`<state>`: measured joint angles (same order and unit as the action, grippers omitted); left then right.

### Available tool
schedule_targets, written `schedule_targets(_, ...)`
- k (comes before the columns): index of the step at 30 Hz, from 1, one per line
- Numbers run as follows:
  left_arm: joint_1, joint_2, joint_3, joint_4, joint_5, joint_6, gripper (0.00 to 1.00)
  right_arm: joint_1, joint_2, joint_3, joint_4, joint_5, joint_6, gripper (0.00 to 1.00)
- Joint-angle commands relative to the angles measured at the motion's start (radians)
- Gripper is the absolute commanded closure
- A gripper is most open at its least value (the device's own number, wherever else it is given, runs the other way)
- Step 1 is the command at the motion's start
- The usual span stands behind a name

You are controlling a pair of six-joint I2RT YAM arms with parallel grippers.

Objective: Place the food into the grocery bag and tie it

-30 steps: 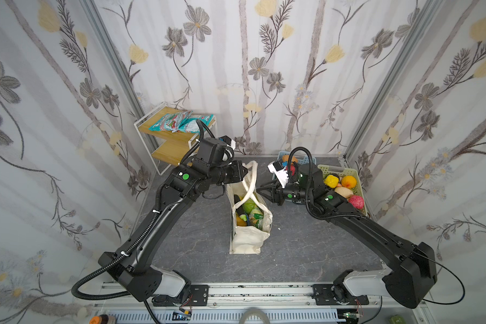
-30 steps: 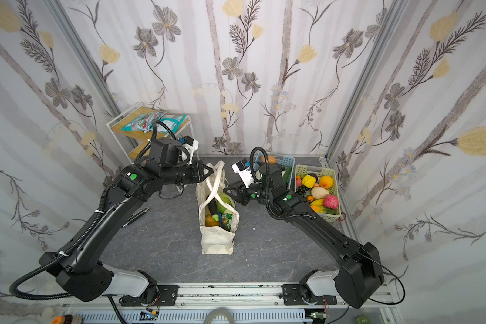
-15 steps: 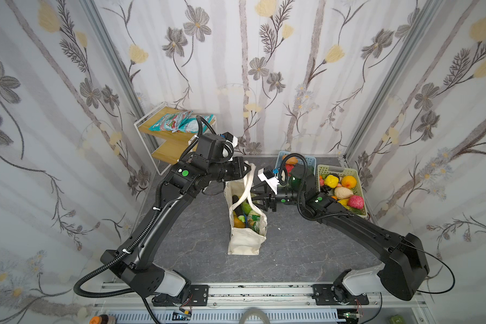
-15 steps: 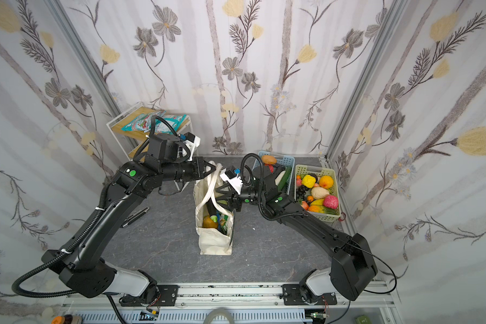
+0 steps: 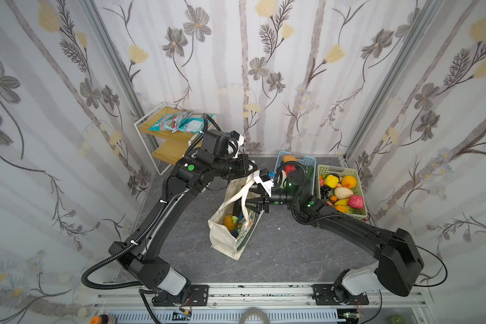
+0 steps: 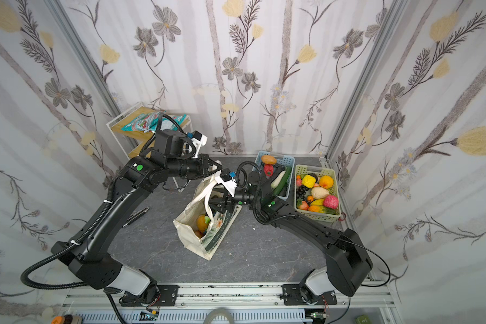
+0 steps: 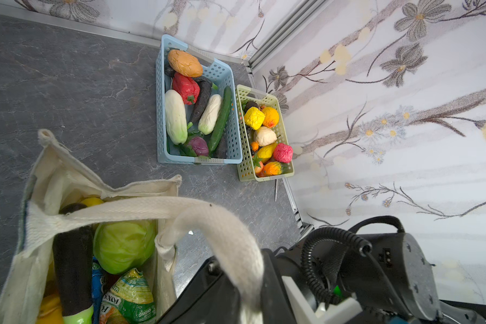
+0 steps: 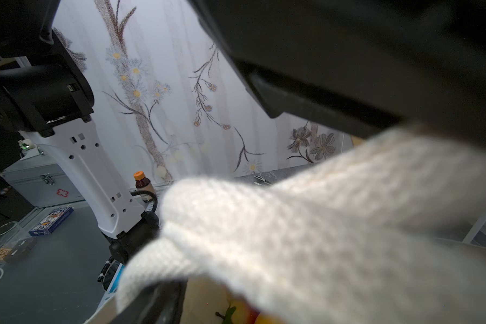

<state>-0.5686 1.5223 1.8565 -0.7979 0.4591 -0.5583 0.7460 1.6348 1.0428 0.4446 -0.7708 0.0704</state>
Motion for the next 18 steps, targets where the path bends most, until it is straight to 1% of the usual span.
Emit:
schedule_targets(1,0.000,-0.011,0.008,0.073,-0.005,-0.015,0.89,0.007,0.047,0.002,0.152,0.002,0.021,0.30)
schedule_targets(6,0.003,-0.017,0.006,0.063,-0.017,-0.023,0.89,0.015,0.088,0.015,0.261,-0.042,0.055,0.29)
schedule_targets(12,0.023,-0.004,0.003,0.055,-0.007,-0.025,0.89,0.047,0.090,0.016,0.296,-0.065,0.006,0.27)
schedule_targets(15,0.023,0.002,-0.008,0.069,-0.002,-0.035,0.89,0.049,0.108,0.020,0.369,-0.065,0.068,0.27)
schedule_targets(18,0.023,-0.004,-0.029,0.086,-0.003,-0.045,0.90,0.050,0.128,0.016,0.486,-0.082,0.172,0.28)
